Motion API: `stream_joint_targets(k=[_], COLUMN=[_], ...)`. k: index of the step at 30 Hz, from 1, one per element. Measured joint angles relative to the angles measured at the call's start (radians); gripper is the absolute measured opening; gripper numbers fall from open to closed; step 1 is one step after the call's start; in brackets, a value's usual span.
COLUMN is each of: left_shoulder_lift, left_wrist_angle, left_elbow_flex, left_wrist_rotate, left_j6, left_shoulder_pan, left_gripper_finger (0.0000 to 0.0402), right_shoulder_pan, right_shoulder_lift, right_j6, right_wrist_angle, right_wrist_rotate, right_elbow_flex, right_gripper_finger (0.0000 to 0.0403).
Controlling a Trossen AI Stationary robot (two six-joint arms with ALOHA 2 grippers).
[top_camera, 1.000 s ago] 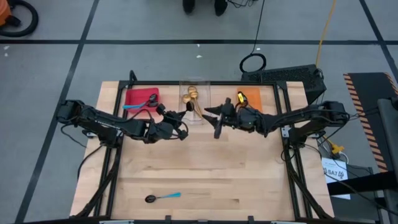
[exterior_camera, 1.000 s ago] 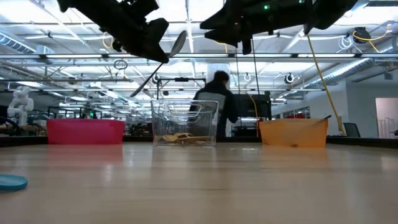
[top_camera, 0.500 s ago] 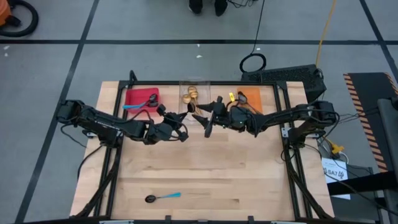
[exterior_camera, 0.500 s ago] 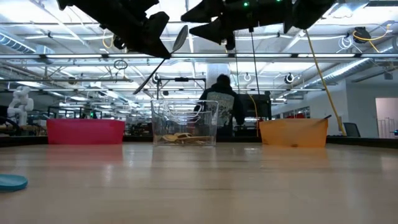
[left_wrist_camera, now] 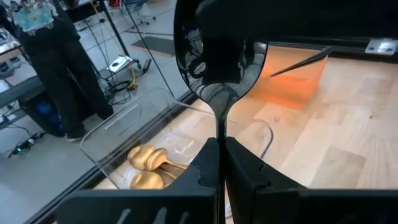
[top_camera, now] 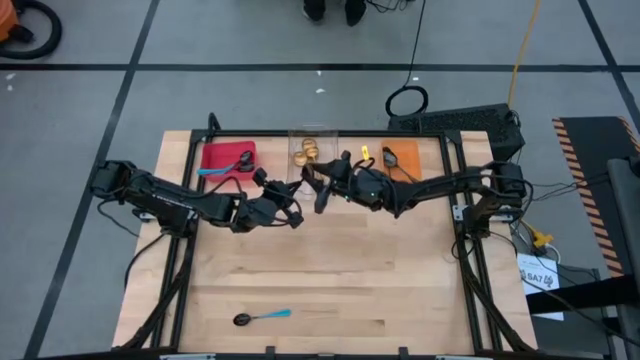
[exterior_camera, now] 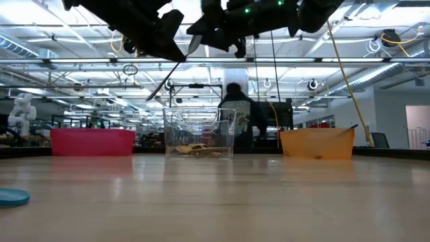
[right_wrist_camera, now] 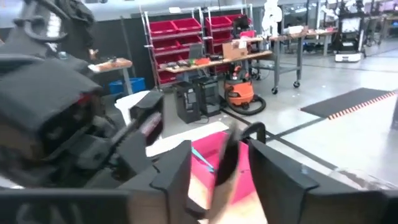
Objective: Sort silverware by color (type)
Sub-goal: Put the black spoon into the orange bin
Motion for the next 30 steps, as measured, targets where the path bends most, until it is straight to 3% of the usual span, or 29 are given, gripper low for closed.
stream_joint_targets(k=[9, 13, 19, 22, 30], left_shoulder_lift=[0.0, 0.0, 0.0, 0.0, -0.002], left_wrist_angle=[0.036, 0.04, 0.049, 0.062, 0.089], left_elbow_flex=[0.0, 0.0, 0.0, 0.0, 0.0], left_wrist_rotate=[0.0, 0.0, 0.012, 0.021, 0.229], left_j6=[0.007, 0.007, 0.017, 0.038, 0.202], left_shoulder_pan=[0.002, 0.002, 0.001, 0.0, -0.005], left_gripper_finger=[0.0008, 0.0011, 0.0055, 0.0078, 0.0121], right_shoulder_pan=[-0.008, -0.007, -0.004, -0.006, -0.018], right_shoulder_lift=[0.0, 0.0, -0.036, -0.072, -0.249], right_j6=[-0.006, -0.024, -0.087, -0.091, -0.186], right_wrist_angle=[-0.011, -0.009, -0.075, -0.15, -0.516], right_wrist_rotate=[0.0, 0.0, -0.017, -0.073, -0.239], right_elbow_flex=[0.003, 0.003, 0.003, 0.002, 0.002], right_gripper_finger=[0.0016, 0.0012, 0.0006, 0.0006, 0.0006])
